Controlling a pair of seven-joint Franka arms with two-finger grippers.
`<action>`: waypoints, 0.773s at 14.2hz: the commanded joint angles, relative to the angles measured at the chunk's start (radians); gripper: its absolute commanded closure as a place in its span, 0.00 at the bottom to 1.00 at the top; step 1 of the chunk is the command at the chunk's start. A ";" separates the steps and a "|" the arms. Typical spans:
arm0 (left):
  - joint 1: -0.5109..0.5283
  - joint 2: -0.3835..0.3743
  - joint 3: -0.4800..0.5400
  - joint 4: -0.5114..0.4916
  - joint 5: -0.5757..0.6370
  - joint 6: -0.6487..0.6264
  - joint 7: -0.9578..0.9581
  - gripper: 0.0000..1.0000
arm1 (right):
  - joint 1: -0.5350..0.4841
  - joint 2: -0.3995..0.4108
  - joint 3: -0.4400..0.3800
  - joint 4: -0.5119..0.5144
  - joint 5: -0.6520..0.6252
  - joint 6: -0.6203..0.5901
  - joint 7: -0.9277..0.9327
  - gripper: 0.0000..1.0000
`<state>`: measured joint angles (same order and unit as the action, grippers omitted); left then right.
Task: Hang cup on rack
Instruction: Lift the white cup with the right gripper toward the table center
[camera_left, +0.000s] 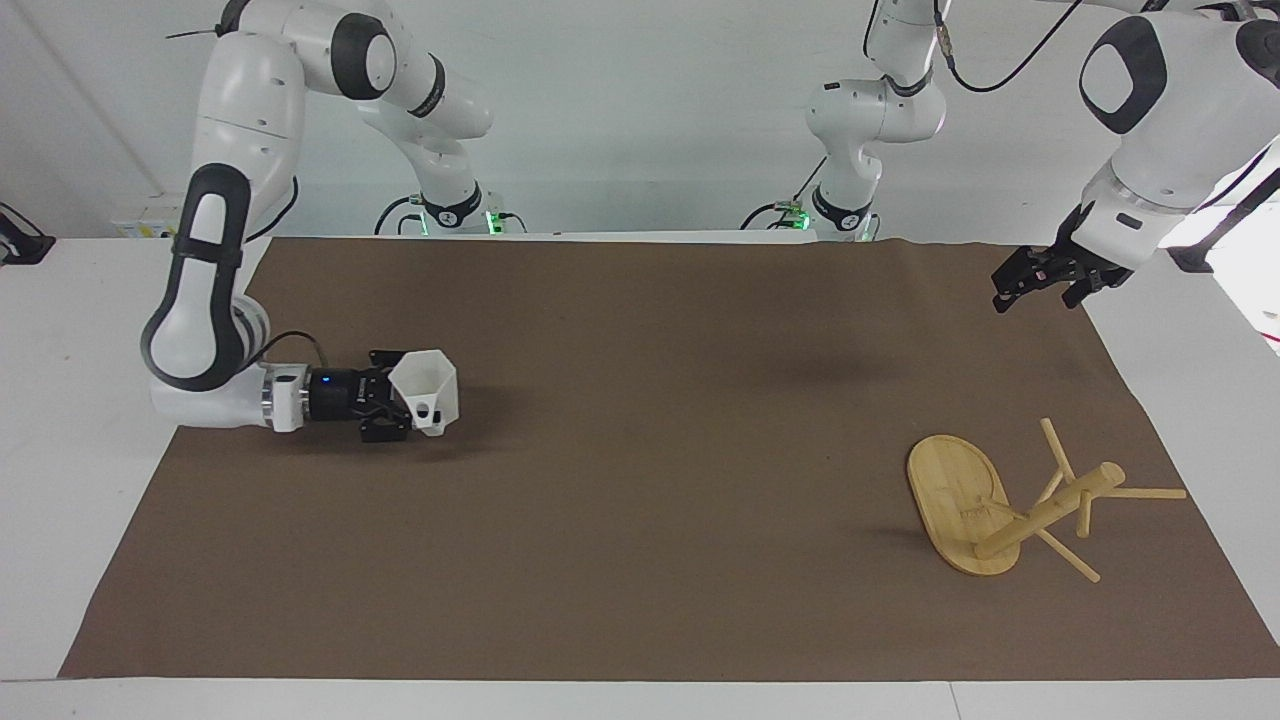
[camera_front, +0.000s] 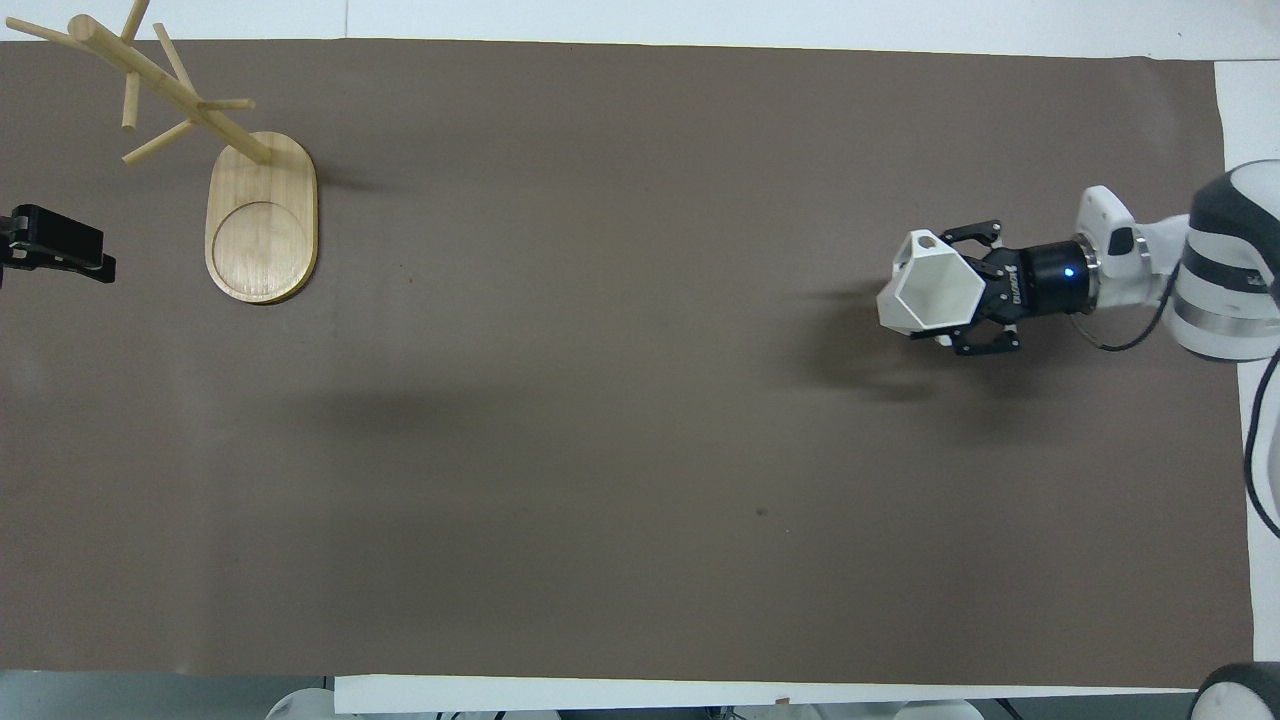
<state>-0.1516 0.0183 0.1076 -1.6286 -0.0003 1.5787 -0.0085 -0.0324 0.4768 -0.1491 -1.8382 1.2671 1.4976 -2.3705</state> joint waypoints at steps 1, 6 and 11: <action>0.006 -0.026 -0.008 -0.028 0.020 0.007 0.007 0.00 | 0.161 -0.024 -0.004 -0.032 0.165 0.119 0.074 0.63; -0.032 -0.031 -0.028 -0.025 0.010 -0.019 -0.031 0.00 | 0.431 -0.023 -0.006 -0.023 0.432 0.340 0.155 0.63; -0.213 -0.026 -0.031 -0.036 -0.001 0.047 -0.429 0.00 | 0.610 -0.018 -0.004 -0.004 0.578 0.578 0.134 0.63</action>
<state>-0.2990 0.0143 0.0708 -1.6290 -0.0020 1.5842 -0.2876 0.5346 0.4628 -0.1486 -1.8442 1.7891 2.0227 -2.2237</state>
